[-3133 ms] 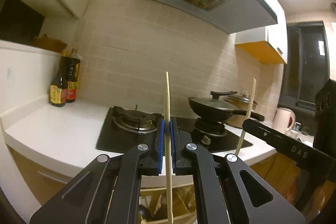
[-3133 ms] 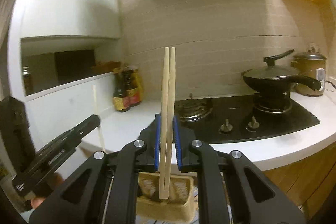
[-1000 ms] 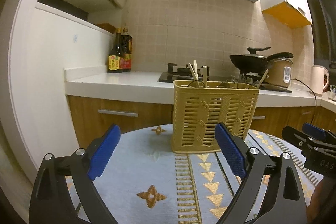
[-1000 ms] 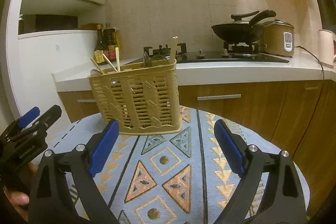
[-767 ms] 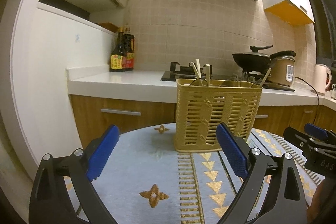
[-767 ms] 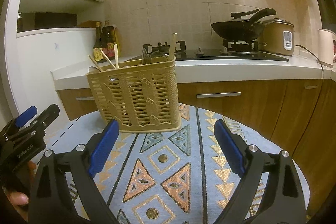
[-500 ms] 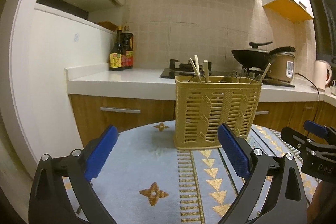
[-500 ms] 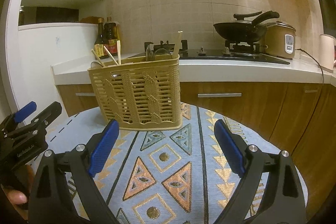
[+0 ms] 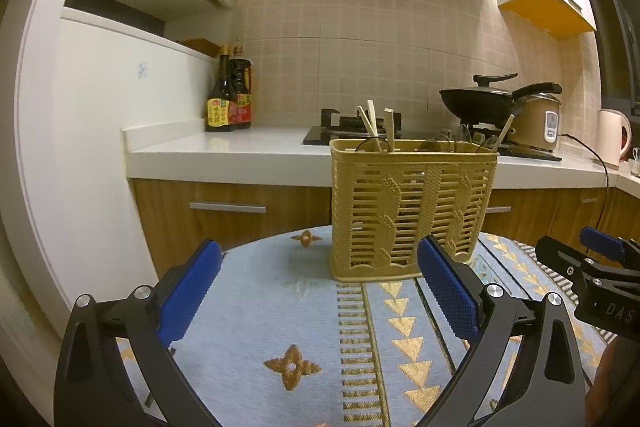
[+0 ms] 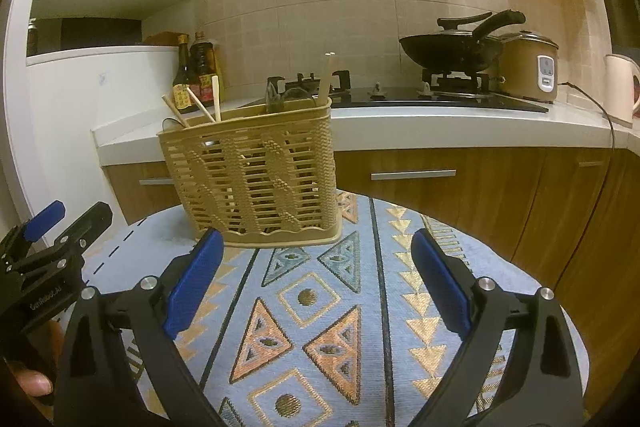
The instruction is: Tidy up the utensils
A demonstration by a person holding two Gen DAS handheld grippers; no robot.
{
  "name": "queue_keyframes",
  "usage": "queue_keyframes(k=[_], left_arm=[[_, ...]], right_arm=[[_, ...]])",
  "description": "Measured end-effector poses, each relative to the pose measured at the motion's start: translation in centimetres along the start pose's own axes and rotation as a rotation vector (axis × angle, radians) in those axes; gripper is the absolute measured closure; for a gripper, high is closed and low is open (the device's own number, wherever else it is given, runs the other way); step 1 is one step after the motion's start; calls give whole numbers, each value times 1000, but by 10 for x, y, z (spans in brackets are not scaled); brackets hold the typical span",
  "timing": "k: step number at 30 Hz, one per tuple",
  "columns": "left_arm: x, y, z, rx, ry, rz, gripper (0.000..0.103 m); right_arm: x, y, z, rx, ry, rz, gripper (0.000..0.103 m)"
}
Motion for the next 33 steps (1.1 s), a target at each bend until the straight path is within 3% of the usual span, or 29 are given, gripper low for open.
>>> queue_keyframes(k=[33], left_arm=[[4,1,-2,1,2,-21,8]], right_arm=[[5,-1,-3,-13,-24,-29,12]])
Point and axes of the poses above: each gripper's, at about its wrist camera, not at the fingertips, and x roughly the way its jaws point, z to its right, y to its top, the point moved 5 cm from there along x, roughly the way its jaws point, and after that the axes turned 15 degrees about -z, right-handed, at the moved point
